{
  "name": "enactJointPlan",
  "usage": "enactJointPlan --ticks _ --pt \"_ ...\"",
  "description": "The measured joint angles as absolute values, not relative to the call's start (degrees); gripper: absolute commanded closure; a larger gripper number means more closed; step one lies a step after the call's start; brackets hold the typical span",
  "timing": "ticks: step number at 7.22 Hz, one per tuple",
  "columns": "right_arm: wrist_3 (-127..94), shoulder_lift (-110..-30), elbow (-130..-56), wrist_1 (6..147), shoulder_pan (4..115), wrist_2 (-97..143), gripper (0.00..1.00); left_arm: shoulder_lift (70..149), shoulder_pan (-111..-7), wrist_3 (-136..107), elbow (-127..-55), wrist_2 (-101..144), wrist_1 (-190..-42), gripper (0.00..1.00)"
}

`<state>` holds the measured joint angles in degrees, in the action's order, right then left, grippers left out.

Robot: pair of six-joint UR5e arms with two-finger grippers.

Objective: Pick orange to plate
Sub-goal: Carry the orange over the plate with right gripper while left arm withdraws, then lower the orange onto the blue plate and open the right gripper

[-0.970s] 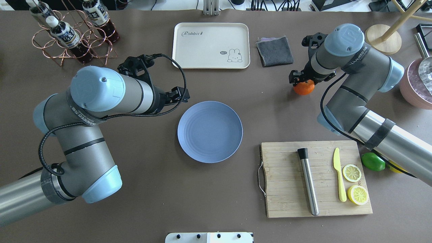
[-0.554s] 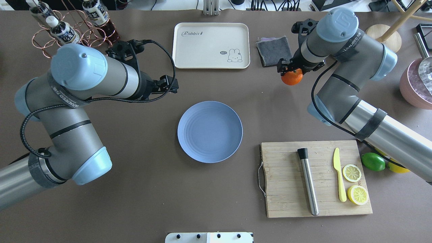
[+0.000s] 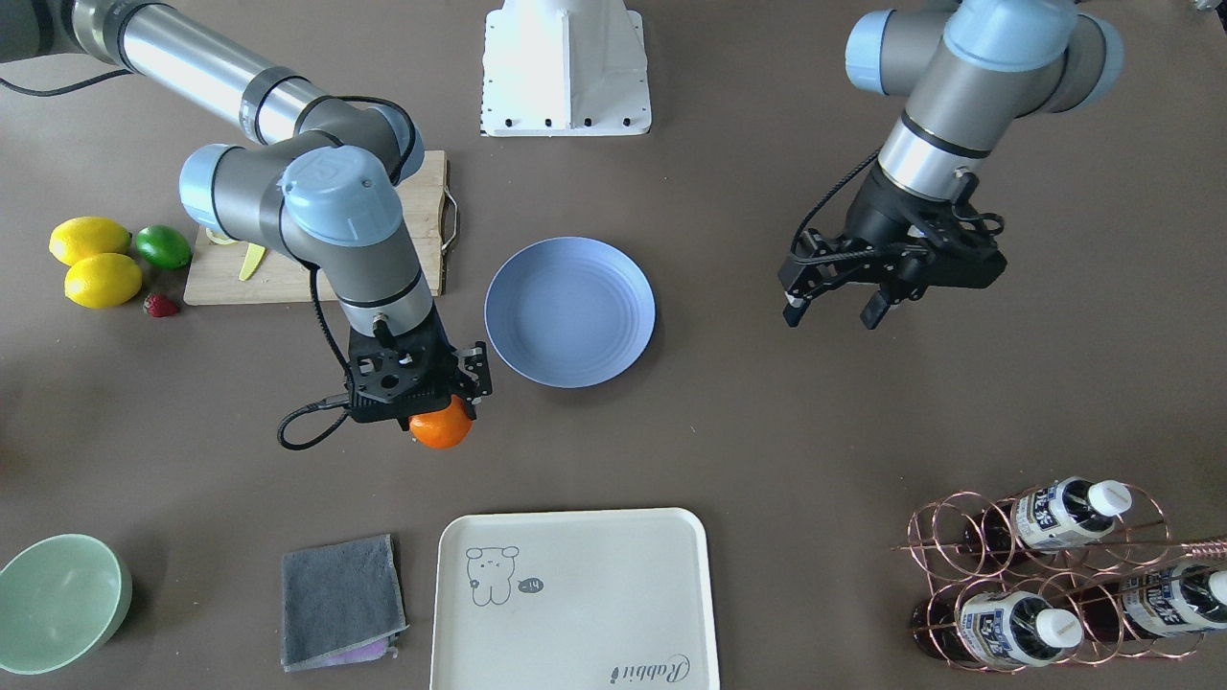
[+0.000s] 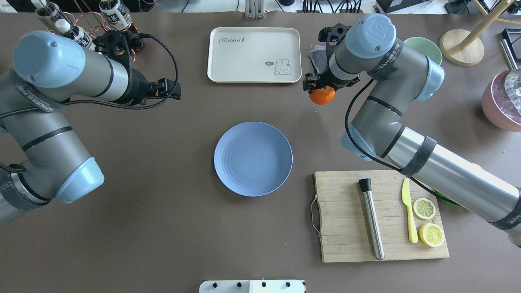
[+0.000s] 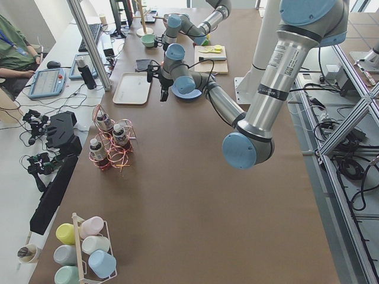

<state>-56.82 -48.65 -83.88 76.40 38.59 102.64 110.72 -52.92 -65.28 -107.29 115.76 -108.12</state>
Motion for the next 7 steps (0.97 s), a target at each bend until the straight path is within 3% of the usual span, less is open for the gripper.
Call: enactJointPlan --ticks 4,7 --pt "-59.2 -43.0 -87.4 86.9 27.3 93.1 1.0 98.6 -60.2 -45.2 -108.1 118.2 -113.3 0.02" --pt "-59.3 -42.6 -86.9 88.2 21.9 89.5 1.0 95.4 -60.6 -44.3 -106.4 118.3 -117.6 0.02"
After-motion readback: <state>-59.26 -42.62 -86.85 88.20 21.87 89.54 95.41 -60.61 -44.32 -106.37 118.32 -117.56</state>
